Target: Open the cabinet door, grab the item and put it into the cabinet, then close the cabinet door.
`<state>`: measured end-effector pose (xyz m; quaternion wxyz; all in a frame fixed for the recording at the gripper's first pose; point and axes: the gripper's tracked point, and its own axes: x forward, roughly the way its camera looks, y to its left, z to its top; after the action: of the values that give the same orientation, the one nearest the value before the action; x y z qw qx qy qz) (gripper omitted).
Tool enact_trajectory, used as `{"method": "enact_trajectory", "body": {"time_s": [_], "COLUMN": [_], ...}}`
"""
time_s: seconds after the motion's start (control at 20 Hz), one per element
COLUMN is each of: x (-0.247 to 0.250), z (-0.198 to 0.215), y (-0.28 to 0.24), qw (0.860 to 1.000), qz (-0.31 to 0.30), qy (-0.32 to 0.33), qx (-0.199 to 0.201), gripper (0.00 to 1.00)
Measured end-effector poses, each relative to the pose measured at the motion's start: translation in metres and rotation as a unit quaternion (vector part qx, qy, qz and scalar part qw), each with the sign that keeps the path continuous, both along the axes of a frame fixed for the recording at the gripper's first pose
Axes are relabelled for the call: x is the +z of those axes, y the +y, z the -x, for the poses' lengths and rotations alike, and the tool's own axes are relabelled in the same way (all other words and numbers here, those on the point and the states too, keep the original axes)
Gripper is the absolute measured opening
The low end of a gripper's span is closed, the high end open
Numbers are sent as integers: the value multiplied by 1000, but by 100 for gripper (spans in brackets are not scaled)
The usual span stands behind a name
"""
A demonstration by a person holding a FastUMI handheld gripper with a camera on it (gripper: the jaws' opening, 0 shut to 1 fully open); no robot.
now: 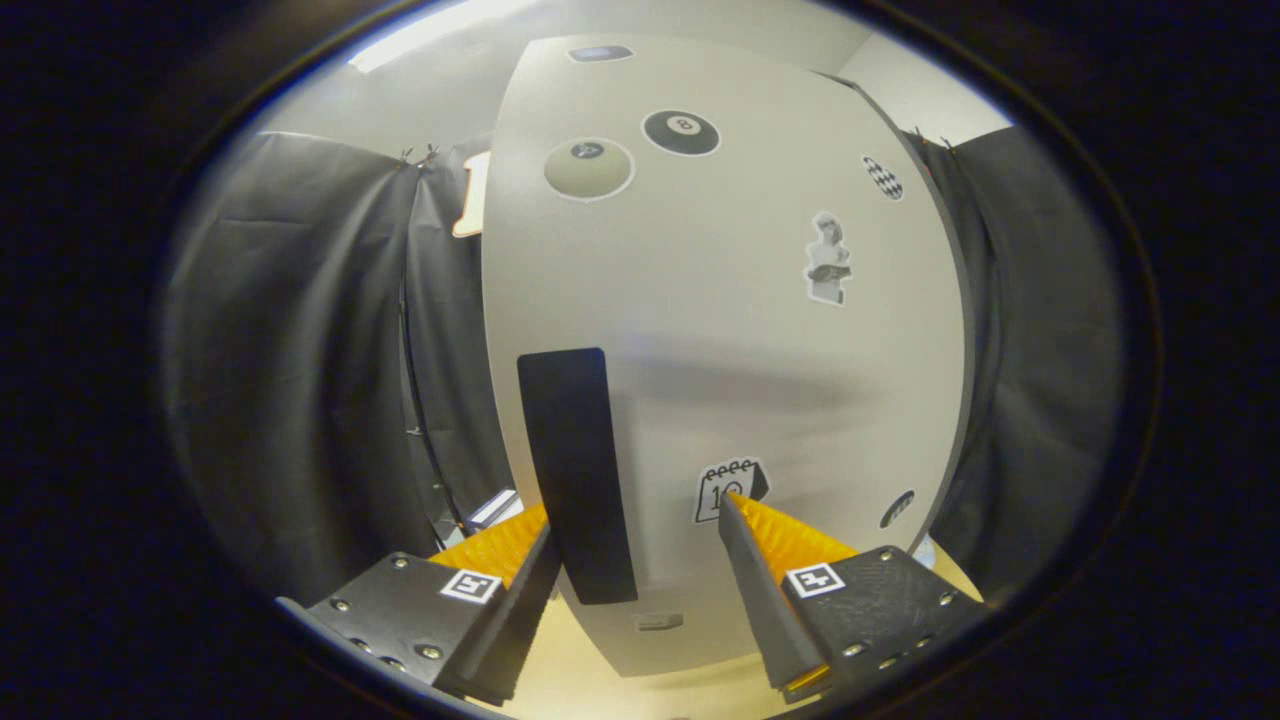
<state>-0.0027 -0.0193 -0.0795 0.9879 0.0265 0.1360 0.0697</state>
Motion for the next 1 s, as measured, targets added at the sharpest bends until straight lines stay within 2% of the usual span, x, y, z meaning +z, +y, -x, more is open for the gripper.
{"method": "enact_trajectory", "body": {"time_s": [1.0], "x": [-7], "z": [-53], "y": [20], "qw": [1000], "qz": [13], "qy": [-19], "qx": [21], "gripper": [91]}}
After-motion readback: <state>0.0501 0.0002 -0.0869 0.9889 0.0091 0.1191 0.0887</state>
